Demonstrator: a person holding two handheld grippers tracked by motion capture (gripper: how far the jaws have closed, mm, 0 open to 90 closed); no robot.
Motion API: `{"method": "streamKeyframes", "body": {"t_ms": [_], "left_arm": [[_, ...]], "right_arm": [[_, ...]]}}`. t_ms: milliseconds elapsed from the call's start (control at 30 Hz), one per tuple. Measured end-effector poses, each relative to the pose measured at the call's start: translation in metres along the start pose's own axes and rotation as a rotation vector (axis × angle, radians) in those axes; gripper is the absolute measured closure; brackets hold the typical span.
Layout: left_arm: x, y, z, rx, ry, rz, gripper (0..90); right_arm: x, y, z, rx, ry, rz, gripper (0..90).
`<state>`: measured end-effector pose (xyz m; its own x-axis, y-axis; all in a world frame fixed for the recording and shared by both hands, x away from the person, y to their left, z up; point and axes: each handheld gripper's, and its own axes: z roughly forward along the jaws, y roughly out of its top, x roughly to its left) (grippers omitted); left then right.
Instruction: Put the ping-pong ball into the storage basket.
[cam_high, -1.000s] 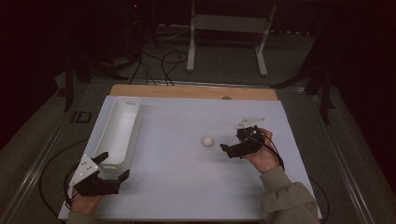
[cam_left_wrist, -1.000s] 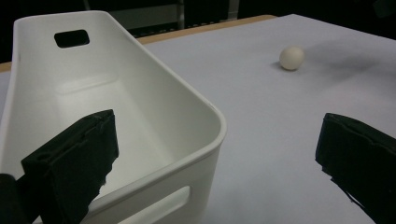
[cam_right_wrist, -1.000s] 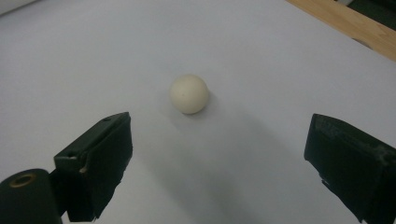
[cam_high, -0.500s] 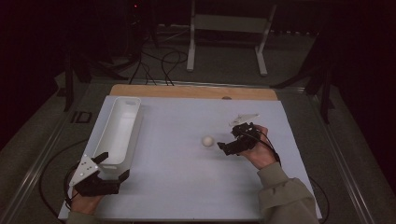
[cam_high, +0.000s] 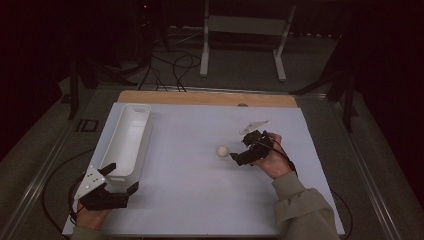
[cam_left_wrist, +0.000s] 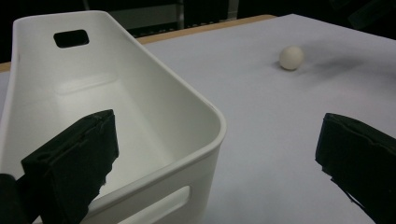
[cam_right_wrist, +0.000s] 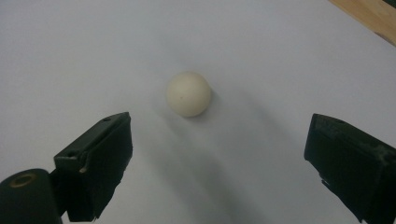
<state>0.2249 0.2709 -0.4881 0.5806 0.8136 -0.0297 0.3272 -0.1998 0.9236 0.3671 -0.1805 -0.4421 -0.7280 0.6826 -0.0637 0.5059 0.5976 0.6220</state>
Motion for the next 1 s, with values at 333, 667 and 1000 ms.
{"method": "streamKeyframes", "body": {"t_ms": [333,667,1000], "left_arm": [[0.000,0.000,0.000,0.001,-0.001,0.001,0.0],[0.000,0.000,0.000,0.000,-0.001,0.001,0.0],[0.000,0.000,0.000,0.001,-0.001,0.002,0.0]], "right_arm": [[0.003,0.009,0.009,0.023,0.005,-0.010,6.9],[0.004,0.012,0.019,0.034,0.008,-0.011,6.9],[0.007,0.015,0.029,0.052,0.009,-0.010,6.9]]}}
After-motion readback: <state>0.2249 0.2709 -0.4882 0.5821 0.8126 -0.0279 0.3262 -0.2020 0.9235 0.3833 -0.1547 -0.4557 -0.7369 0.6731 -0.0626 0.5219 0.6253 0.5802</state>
